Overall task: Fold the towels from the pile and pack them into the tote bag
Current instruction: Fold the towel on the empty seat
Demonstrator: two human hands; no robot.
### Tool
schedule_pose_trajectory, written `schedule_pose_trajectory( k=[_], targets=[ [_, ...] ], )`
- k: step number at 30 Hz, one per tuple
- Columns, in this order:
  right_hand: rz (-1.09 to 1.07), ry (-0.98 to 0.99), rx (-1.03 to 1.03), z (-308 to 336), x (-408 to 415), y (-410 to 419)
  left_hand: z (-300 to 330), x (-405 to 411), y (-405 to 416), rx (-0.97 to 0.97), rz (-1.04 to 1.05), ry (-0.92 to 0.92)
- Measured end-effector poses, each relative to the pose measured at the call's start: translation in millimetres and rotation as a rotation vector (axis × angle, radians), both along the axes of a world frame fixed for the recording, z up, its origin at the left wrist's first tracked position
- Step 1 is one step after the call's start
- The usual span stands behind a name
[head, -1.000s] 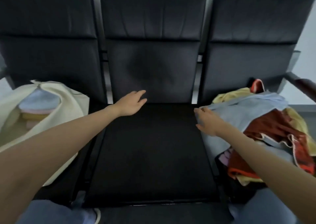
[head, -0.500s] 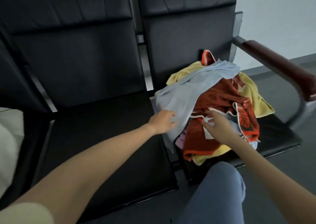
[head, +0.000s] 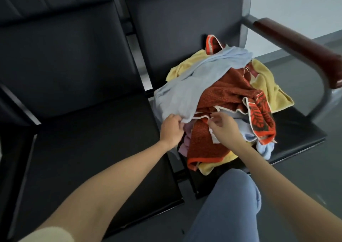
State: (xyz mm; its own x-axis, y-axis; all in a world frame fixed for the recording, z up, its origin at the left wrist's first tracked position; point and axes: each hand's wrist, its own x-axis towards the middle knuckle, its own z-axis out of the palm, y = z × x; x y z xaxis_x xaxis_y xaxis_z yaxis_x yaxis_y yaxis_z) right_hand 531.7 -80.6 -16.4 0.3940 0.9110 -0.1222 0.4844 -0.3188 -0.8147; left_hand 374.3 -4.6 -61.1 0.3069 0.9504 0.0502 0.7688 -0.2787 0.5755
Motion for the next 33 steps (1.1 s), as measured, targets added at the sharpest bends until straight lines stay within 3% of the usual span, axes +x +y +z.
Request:
schedule_pose_trajectory(
  k=[2, 5, 15, 16, 20, 21, 25, 29, 31, 33],
  targets=[
    [-0.060, 0.186, 0.017, 5.7, -4.2, 2.4, 18.0, -5.7, -2.1, -0.063, 0.153, -0.278],
    [-0.152, 0.665, 0.021, 23.3, -16.4, 8.6, 51.4, -24.1, -6.9, -0.076, 0.275, -0.543],
    [-0.298, 1.663, 0.030, 68.8, -46.2, 91.6, 137.8, -115.2, -40.4, 0.086, 0.130, -0.659],
    [-0.320, 1.684, 0.012, 73.0, -50.4, 99.1, 143.1, -127.8, -44.1, 0.099, 0.146, -0.662],
    [-0.136, 1.177, -0.089, 88.3, -77.4, 108.8, 160.2, -184.3, -56.2, 0.158, 0.251, -0.686],
    [-0.114, 1.164, -0.080, 97.5, -87.4, 109.6, 162.6, -199.6, -58.4, 0.176, 0.286, -0.684],
    [-0.170, 1.422, 0.154, 122.5, -120.5, 111.7, 162.1, -259.8, -67.0, 0.259, 0.483, -0.679],
    [-0.207, 1.486, 0.131, 119.0, -147.3, 95.4, 137.3, -314.9, -70.8, 0.245, 0.695, -0.600],
    [-0.201, 1.349, 0.041, 111.4, -165.2, 86.2, 119.5, -343.6, -67.6, 0.184, 0.863, -0.468],
    [-0.097, 1.000, 0.003, 104.8, -188.6, 69.5, 108.3, -367.7, -66.6, 0.063, 1.061, -0.362]
  ],
)
